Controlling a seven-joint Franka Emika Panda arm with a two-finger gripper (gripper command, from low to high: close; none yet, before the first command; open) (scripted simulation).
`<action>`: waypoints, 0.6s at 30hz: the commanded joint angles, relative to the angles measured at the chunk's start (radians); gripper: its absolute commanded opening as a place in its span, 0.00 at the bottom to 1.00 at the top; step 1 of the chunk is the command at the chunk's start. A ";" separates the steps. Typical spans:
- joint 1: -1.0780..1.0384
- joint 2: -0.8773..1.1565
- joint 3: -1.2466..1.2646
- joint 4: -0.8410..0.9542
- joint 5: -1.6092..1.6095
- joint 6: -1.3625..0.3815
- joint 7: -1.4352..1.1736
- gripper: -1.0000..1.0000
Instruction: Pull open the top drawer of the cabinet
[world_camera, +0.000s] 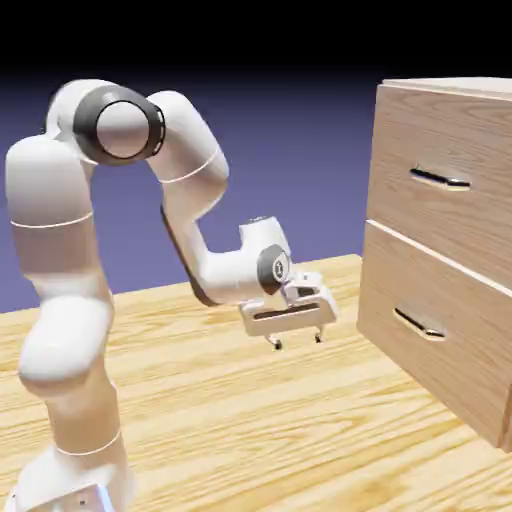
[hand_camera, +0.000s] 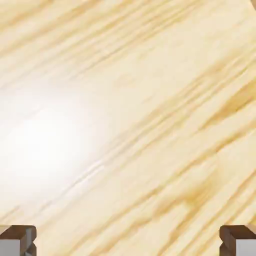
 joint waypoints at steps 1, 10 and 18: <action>-0.021 0.035 0.030 0.010 -0.044 -0.014 -0.005 0.50; -0.200 0.347 0.299 0.098 -0.435 -0.136 -0.054 0.50; -0.359 0.624 0.538 0.177 -0.783 -0.244 -0.097 0.50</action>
